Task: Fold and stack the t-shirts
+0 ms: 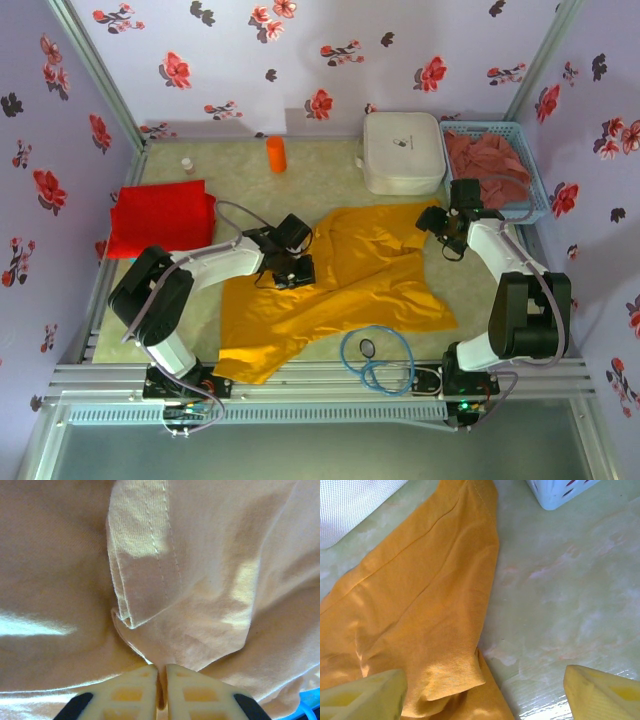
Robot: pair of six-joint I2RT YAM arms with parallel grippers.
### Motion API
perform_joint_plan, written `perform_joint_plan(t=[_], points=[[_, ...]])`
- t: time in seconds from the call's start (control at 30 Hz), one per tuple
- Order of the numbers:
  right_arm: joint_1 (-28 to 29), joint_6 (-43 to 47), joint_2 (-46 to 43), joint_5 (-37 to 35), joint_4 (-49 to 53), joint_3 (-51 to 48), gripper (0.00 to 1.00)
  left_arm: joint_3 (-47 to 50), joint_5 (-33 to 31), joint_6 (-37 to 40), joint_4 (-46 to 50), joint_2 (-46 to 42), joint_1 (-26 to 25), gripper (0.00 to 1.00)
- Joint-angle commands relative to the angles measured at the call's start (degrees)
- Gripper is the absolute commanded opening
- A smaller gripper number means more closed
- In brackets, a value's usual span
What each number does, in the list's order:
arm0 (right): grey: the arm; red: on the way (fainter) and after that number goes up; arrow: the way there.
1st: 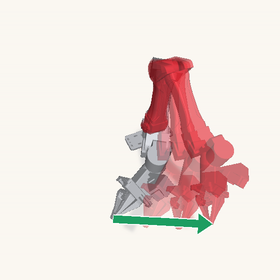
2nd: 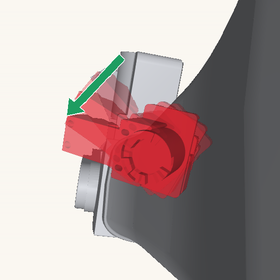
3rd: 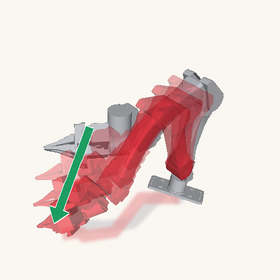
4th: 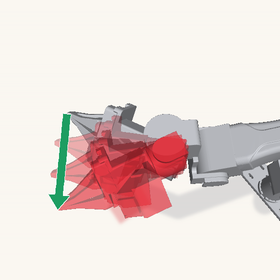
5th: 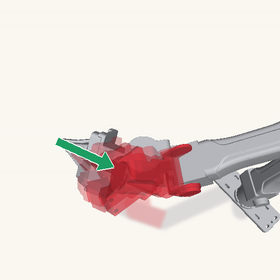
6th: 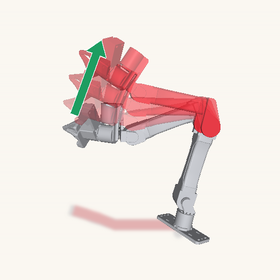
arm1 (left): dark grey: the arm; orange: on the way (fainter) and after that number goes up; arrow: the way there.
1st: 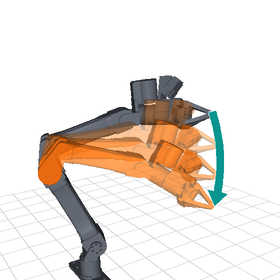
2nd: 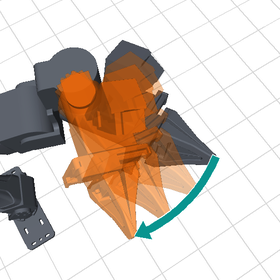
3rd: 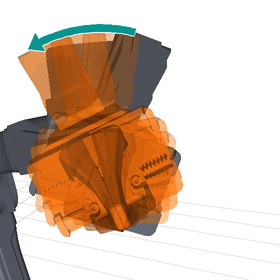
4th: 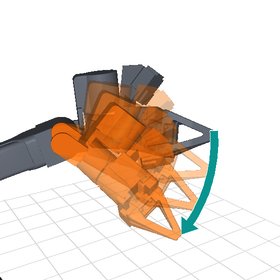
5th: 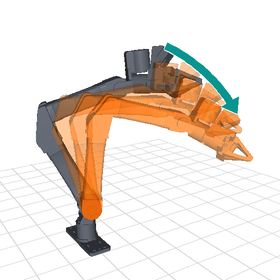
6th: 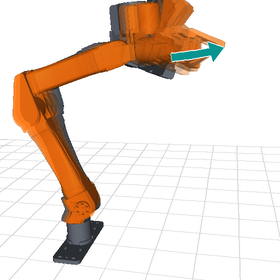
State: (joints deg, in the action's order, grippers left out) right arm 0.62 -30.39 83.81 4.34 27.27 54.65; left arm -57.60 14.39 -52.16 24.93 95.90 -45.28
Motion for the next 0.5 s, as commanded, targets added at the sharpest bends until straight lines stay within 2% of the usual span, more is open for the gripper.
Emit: perform_joint_plan(t=[0.0,0.07,0.27,0.47], points=[[-0.45,0.51,0.12,-0.1,0.62,-0.07,0.82,-1.97,0.47,1.28,1.95,1.04,-0.27,0.07],[-0.45,0.64,0.12,-0.18,0.68,-0.07,0.82,-3.24,-0.78,3.02,4.75,1.13,-0.08,0.0],[-0.44,0.53,0.06,-0.67,1.07,0.79,0.82,-12.18,-13.49,14.8,20.08,-0.82,2.08,0.0],[-0.45,-0.44,0.33,-0.17,0.87,1.65,0.82,-24.28,-21.66,28.28,29.95,-0.05,9.34,0.0]])
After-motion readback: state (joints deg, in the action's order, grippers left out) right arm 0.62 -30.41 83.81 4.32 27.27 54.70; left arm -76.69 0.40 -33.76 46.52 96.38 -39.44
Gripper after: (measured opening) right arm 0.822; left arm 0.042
